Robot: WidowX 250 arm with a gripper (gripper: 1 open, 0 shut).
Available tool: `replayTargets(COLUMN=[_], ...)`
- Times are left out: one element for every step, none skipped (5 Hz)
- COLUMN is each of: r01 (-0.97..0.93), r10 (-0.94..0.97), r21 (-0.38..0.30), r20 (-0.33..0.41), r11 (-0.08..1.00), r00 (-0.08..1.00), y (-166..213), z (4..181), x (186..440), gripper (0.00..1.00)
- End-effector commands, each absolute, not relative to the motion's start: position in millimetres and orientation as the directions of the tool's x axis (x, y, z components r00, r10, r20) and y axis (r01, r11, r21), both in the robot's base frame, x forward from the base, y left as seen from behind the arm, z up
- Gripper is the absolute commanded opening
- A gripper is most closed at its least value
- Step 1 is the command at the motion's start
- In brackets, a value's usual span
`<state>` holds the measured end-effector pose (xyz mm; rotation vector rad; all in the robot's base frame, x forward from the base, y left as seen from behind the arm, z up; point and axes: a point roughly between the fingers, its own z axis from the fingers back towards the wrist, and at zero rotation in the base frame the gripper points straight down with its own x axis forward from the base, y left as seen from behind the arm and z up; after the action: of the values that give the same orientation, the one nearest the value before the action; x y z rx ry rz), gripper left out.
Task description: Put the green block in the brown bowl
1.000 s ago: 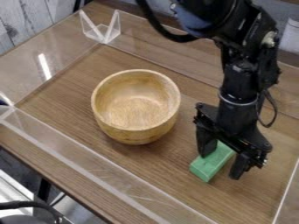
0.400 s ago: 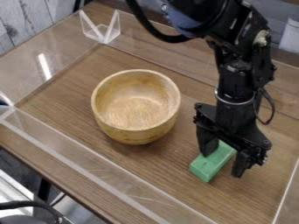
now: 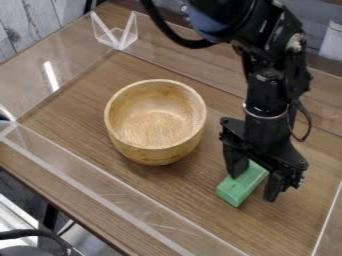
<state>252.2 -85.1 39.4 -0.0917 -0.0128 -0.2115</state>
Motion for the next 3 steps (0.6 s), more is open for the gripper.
replayTargets(r01=[0.193, 0.193, 0.194], r10=[-0.19, -0.19, -0.192], r21=[-0.089, -0.087, -0.084], r20=[0.045, 0.037, 0.03], r11=[0.977, 0.977, 0.977], r00=[0.981, 0.981, 0.981], y=[-80.8, -81.3, -82.0], z=[47.9, 47.3, 46.8], x=[254.8, 253.3, 251.5], gripper=[1.0, 1.0, 1.0])
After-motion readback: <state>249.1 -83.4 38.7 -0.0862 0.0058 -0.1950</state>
